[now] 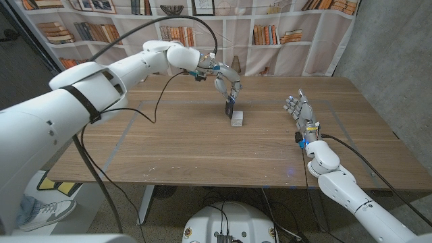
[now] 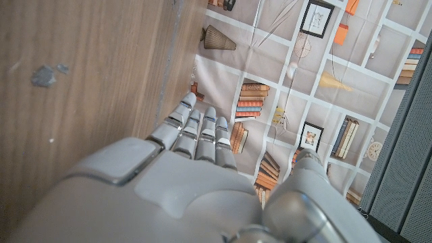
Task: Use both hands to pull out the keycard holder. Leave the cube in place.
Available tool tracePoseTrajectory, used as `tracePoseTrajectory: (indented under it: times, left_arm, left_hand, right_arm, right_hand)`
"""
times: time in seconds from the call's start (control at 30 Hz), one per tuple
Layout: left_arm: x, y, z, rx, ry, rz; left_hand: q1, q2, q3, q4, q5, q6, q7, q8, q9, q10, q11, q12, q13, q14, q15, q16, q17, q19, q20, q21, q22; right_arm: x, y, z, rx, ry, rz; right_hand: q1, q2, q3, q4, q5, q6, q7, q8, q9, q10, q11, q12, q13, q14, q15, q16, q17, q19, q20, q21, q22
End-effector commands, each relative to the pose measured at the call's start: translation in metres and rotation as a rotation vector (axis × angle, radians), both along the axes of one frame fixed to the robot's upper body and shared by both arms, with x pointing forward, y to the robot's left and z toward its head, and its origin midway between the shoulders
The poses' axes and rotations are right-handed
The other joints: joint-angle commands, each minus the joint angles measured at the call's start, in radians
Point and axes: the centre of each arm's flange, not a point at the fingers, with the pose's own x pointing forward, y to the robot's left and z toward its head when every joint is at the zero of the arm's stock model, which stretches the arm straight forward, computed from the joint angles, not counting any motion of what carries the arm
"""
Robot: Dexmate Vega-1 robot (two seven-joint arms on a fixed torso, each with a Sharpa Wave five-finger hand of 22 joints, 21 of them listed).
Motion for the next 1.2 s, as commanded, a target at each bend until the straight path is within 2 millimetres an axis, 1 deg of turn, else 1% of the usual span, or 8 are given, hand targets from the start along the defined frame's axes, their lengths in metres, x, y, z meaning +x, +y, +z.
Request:
tracePoseTrajectory:
  times: [0.03,0.07,0.23,0.5,0.63,0.83,1.0,1.2]
  left_arm:
    - [-0.019,0.01,0.019,-0.108,0.063,-0.026]
    - [-0.02,0.012,0.02,-0.127,0.061,-0.027]
    - [-0.027,0.02,0.021,-0.243,0.055,-0.041]
    - [-0.022,0.027,0.012,-0.418,0.135,-0.058]
    - [-0.016,0.031,0.005,-0.498,0.183,-0.053]
    - [-0.008,0.037,-0.006,-0.61,0.266,-0.048]
    - [-0.002,0.042,-0.015,-0.726,0.345,-0.055]
    - [0.011,0.05,-0.037,-0.866,0.469,-0.052]
  left_hand:
    - [0.02,0.021,-0.005,0.0,0.004,0.054,0.065,-0.001,0.004,0.001,0.002,0.023,0.146,0.012,-0.062,0.003,0.004,0.007,-0.08,0.005,0.0]
    - [0.021,0.021,-0.006,0.0,0.003,0.054,0.059,-0.001,0.004,0.002,0.001,0.025,0.149,0.013,-0.063,0.003,0.005,0.008,-0.081,0.005,0.0]
    - [0.022,0.02,-0.006,0.001,0.003,0.058,0.057,-0.001,0.004,0.001,0.0,0.028,0.158,0.008,-0.061,-0.003,0.003,0.001,-0.079,0.001,0.0]
    - [0.021,0.018,-0.006,0.003,0.003,0.061,0.057,-0.001,0.005,0.001,0.0,0.033,0.168,0.008,-0.059,-0.007,0.003,-0.004,-0.08,-0.002,0.0]
    - [0.023,0.018,-0.006,0.002,0.003,0.063,0.056,0.0,0.005,0.001,0.003,0.034,0.173,0.009,-0.06,-0.008,0.004,-0.004,-0.081,-0.002,0.0]
    - [0.031,0.016,-0.01,-0.002,0.002,0.066,0.068,0.0,0.005,0.003,0.006,0.038,0.18,0.023,-0.065,0.001,0.01,-0.001,-0.081,-0.001,0.0]
    - [0.035,0.015,-0.012,-0.003,0.002,0.068,0.071,-0.001,0.004,0.004,0.011,0.039,0.185,0.026,-0.065,0.003,0.014,0.003,-0.081,0.0,0.0]
    - [0.04,0.015,-0.015,-0.004,0.002,0.073,0.07,-0.001,0.004,0.008,0.015,0.042,0.191,0.03,-0.066,0.007,0.018,0.008,-0.081,0.001,0.0]
  right_arm:
    - [-0.003,0.002,-0.003,0.003,-0.021,0.012]
    - [-0.003,0.002,-0.004,0.003,-0.023,0.012]
    - [-0.006,0.002,-0.003,-0.002,-0.029,0.012]
    - [-0.011,0.003,-0.004,-0.008,-0.03,0.015]
    - [-0.012,0.004,-0.005,-0.011,-0.032,0.016]
    - [-0.016,0.005,-0.003,-0.019,-0.048,0.005]
    - [-0.021,0.007,0.001,-0.051,-0.061,-0.017]
    - [-0.025,0.009,0.002,-0.069,-0.071,-0.021]
  right_hand:
    - [0.009,0.006,0.003,-0.007,-0.003,0.013,0.001,0.005,0.003,0.011,-0.001,0.004,0.005,0.011,0.0,0.003,0.001,0.012,0.001,0.002,0.006]
    - [0.01,0.006,0.003,-0.007,-0.003,0.014,0.001,0.005,0.003,0.011,0.0,0.004,0.005,0.011,-0.001,0.003,0.001,0.012,0.001,0.002,0.006]
    - [0.011,0.007,0.003,-0.007,-0.003,0.015,-0.001,0.005,0.003,0.011,-0.001,0.003,0.005,0.012,-0.001,0.003,0.001,0.013,0.001,0.002,0.006]
    - [0.013,0.007,0.004,-0.008,-0.003,0.015,-0.003,0.004,0.002,0.012,-0.001,0.003,0.005,0.013,-0.002,0.002,0.001,0.014,0.0,0.002,0.006]
    - [0.014,0.007,0.004,-0.009,-0.003,0.015,-0.004,0.004,0.002,0.012,-0.001,0.003,0.005,0.014,-0.003,0.002,0.001,0.014,-0.001,0.002,0.006]
    - [0.016,0.007,0.004,-0.01,-0.003,0.016,-0.005,0.004,0.002,0.014,-0.003,0.003,0.005,0.014,-0.004,0.002,0.001,0.015,-0.001,0.001,0.006]
    - [0.02,0.007,0.005,-0.012,-0.003,0.016,-0.007,0.003,0.002,0.014,-0.006,0.003,0.004,0.017,-0.006,0.002,0.001,0.017,-0.002,0.002,0.006]
    - [0.027,0.008,0.007,-0.015,-0.003,0.017,-0.01,0.003,0.002,0.014,-0.009,0.002,0.004,0.016,-0.01,0.001,0.0,0.017,-0.002,0.001,0.005]
